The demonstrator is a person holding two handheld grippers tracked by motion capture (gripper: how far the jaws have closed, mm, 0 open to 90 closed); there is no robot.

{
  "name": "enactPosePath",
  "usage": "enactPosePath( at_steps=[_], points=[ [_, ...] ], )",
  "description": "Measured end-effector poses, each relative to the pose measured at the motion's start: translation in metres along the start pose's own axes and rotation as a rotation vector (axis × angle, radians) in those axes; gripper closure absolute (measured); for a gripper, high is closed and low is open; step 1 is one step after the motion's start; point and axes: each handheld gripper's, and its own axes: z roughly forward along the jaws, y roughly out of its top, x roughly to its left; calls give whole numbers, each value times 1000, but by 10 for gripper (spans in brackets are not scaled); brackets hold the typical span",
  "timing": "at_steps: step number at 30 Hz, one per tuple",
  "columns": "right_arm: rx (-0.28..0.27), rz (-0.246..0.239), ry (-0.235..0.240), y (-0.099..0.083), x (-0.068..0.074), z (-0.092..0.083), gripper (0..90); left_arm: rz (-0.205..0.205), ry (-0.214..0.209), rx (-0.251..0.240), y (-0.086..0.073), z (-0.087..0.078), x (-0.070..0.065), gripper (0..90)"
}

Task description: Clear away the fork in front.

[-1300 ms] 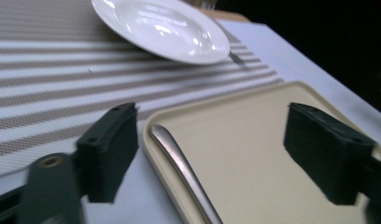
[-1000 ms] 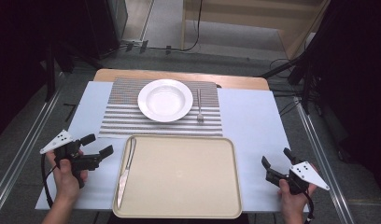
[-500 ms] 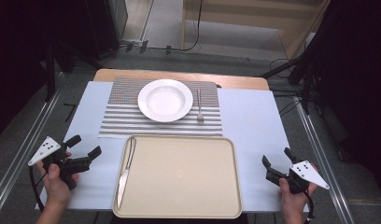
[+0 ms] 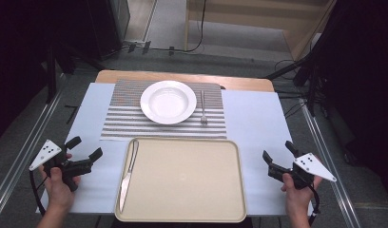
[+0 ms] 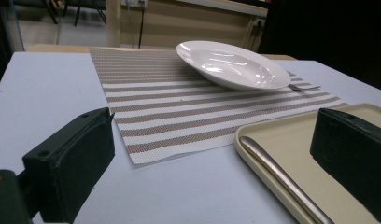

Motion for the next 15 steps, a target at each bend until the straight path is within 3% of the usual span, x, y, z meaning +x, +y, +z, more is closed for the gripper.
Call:
enactPosePath(
  at_steps=[9,15],
  points=[
    [13,3,85,34,15,32,134,31,-23,16,-2,2,-4,0],
    [41,4,115,54,24,54,134,14,-37,8,-3,1,-2,0]
  ],
)
